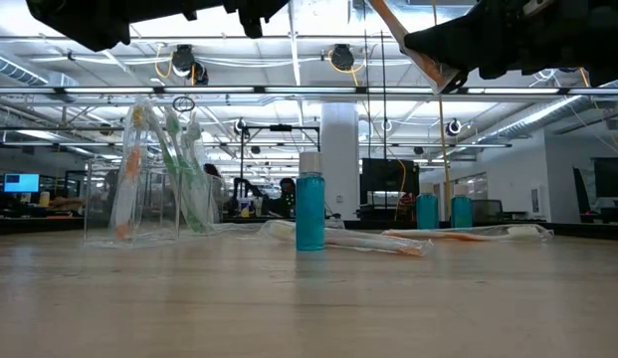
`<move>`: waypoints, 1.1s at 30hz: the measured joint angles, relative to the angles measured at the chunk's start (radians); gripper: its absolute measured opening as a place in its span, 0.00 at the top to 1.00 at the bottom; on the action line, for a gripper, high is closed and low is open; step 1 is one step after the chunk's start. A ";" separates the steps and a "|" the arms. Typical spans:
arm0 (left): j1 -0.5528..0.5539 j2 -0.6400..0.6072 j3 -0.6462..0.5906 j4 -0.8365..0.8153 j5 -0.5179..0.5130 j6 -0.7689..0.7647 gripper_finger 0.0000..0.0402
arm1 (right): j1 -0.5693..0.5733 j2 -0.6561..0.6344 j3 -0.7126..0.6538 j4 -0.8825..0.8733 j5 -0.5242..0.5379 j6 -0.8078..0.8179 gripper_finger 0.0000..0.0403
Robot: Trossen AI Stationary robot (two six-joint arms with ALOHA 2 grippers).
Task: Pick & Place toothbrushing station
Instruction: Put the orange toothbrush into the bottom section of the transparent organizer
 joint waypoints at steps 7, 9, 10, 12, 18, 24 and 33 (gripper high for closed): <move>0.002 0.000 0.000 -0.006 0.000 -0.008 0.41 | 0.000 0.000 0.000 0.000 0.000 -0.002 0.94; 0.001 0.000 -0.001 -0.007 0.000 -0.008 0.41 | 0.000 0.000 0.000 0.000 0.000 -0.002 0.94; 0.002 0.000 -0.001 -0.007 0.000 -0.008 0.41 | 0.000 0.000 0.000 0.000 0.000 -0.002 0.94; 0.002 0.000 -0.001 -0.007 0.000 -0.008 0.41 | 0.000 0.000 0.000 0.000 0.000 -0.003 0.94; 0.002 0.000 -0.001 -0.007 0.000 -0.011 0.41 | 0.000 0.000 0.000 0.000 0.000 -0.003 0.94; 0.002 0.000 -0.001 -0.006 0.000 -0.011 0.41 | 0.000 0.000 0.000 0.000 0.000 -0.003 0.94; 0.002 0.000 -0.002 0.013 0.000 -0.034 0.41 | 0.000 0.000 0.000 0.000 0.000 -0.003 0.94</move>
